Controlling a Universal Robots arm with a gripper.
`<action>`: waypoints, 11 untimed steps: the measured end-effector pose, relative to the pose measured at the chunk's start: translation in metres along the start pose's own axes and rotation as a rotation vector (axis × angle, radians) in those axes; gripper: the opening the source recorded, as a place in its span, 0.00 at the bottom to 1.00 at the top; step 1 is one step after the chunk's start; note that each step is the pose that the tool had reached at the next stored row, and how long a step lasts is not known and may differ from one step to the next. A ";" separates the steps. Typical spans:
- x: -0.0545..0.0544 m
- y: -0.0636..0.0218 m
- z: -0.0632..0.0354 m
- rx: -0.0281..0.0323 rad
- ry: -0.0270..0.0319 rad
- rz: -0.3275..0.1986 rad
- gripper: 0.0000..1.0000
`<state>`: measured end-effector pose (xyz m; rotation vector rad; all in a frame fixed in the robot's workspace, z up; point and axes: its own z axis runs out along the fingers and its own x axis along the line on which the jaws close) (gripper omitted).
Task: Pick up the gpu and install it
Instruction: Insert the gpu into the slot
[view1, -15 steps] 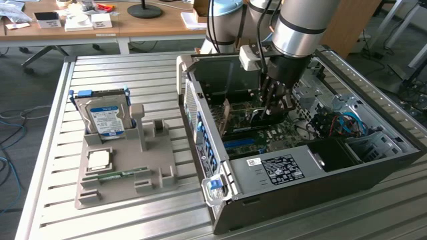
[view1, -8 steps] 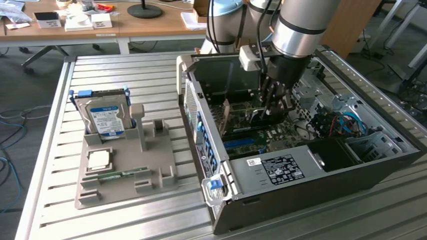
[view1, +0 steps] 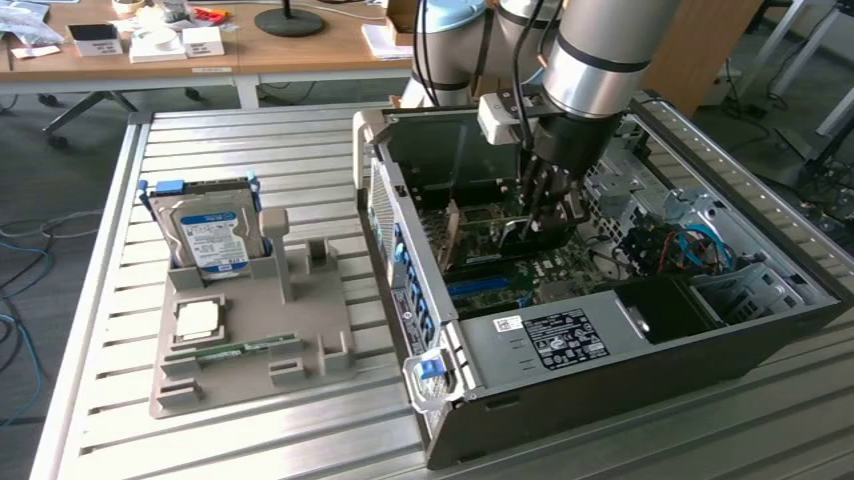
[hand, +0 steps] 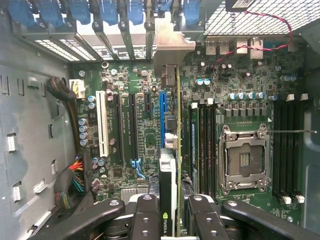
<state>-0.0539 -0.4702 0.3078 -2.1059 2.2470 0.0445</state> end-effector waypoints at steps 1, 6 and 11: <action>0.000 0.0000 0.0000 0.0000 0.0000 0.000 0.27; 0.000 0.0000 0.0019 -0.0001 0.0001 0.000 0.27; 0.000 0.0001 0.0020 0.0000 0.0000 0.000 0.27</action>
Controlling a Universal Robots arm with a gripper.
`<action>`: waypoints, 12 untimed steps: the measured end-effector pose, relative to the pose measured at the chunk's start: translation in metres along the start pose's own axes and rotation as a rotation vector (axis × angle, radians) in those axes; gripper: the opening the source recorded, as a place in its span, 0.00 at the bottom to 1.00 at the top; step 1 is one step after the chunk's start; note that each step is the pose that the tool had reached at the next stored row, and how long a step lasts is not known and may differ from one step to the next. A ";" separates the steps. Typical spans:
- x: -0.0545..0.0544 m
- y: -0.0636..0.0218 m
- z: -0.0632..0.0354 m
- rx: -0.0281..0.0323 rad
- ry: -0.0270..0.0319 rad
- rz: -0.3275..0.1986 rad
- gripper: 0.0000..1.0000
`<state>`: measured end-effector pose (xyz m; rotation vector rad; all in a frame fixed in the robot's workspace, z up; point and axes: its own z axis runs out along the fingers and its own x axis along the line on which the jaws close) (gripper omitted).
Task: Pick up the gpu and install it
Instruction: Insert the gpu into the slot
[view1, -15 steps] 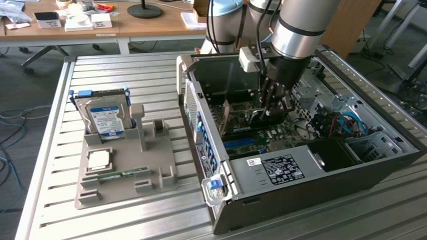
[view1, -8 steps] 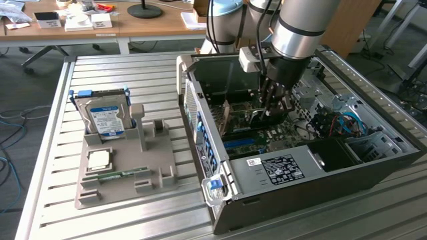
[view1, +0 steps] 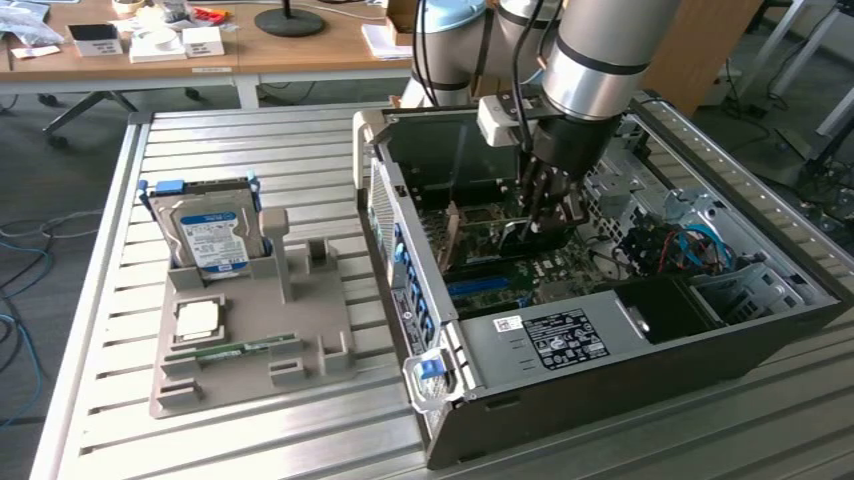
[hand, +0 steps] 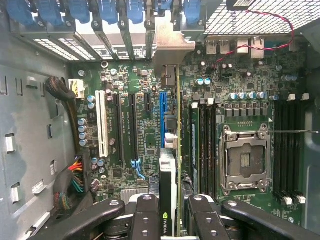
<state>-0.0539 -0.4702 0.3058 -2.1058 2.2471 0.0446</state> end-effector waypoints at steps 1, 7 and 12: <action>0.000 0.0000 0.0000 0.0000 0.0000 0.000 0.27; 0.000 0.0000 0.0016 0.0000 0.0001 0.000 0.27; 0.000 0.0000 0.0017 0.0000 0.0000 0.000 0.27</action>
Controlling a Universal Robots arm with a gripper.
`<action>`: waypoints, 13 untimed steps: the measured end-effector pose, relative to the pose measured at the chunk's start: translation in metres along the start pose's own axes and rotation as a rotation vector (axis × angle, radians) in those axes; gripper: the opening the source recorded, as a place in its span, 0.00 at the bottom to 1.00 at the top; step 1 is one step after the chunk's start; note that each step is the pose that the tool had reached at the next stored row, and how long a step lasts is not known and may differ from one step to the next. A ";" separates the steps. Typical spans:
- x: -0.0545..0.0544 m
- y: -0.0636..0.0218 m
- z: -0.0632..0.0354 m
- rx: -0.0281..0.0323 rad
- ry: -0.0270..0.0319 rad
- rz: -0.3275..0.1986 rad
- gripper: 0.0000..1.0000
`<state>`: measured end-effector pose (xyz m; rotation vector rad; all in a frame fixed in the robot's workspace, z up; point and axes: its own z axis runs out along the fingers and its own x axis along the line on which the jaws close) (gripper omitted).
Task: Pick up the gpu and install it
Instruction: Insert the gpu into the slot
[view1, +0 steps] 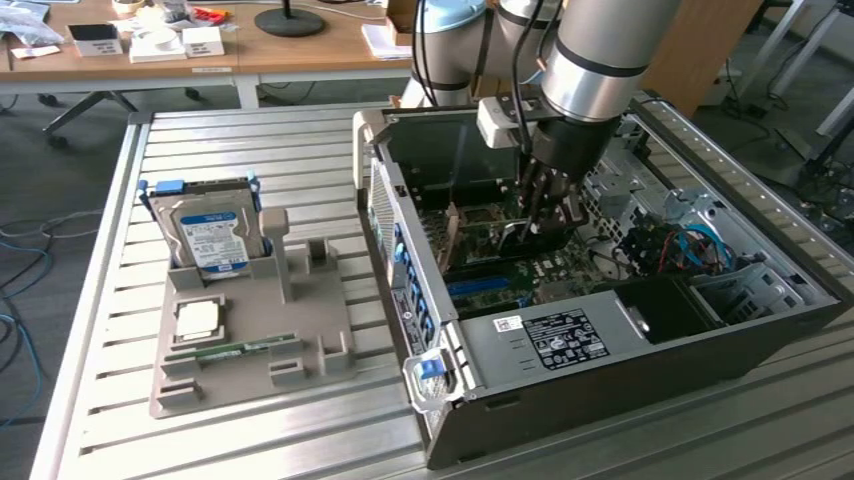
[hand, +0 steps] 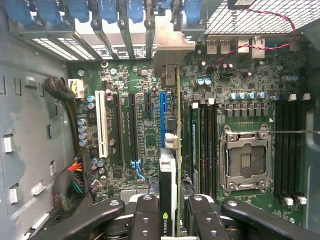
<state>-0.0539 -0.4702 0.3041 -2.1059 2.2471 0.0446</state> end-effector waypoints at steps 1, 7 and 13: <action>0.000 0.0000 0.0000 0.0000 0.0001 0.000 0.27; 0.000 0.0000 0.0007 0.0000 -0.0001 0.000 0.27; 0.000 0.0000 0.0008 0.0000 0.0000 0.000 0.27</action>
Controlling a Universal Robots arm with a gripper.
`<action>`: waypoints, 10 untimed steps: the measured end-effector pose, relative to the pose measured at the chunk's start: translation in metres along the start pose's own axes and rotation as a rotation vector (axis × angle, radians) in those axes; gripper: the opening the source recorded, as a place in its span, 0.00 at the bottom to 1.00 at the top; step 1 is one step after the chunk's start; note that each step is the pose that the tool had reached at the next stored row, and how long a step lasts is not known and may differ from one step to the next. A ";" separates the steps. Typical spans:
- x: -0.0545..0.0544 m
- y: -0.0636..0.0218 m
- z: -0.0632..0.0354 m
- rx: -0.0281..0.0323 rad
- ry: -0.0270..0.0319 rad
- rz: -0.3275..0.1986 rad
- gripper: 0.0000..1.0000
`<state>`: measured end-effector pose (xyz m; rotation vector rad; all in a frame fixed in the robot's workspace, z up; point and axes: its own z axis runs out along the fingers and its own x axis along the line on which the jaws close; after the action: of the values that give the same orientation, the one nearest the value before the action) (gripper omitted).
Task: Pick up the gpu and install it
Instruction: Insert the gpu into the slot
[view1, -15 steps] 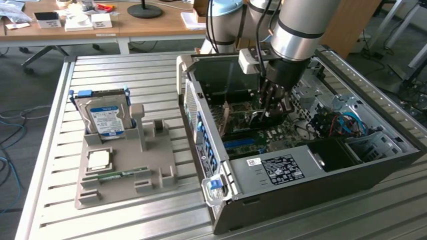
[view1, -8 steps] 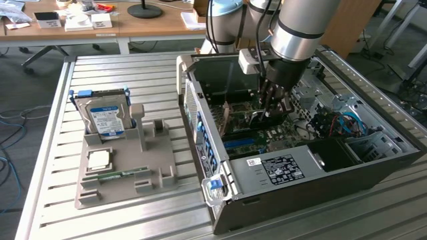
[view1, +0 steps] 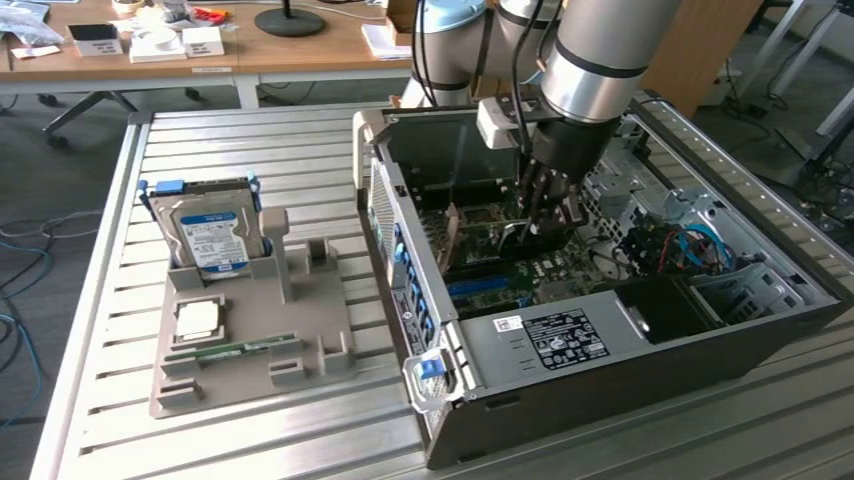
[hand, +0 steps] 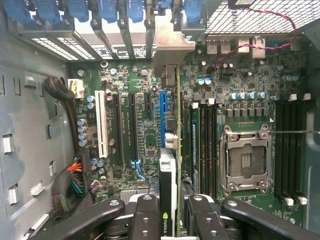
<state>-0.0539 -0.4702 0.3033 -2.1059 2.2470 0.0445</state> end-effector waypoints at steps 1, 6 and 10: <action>0.000 0.0000 0.0003 0.0001 -0.0002 0.000 0.27; 0.000 0.0000 0.0024 0.0000 -0.0001 0.000 0.27; 0.000 0.0002 0.0049 0.0000 0.0000 0.000 0.27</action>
<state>-0.0540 -0.4702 0.2984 -2.1058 2.2471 0.0445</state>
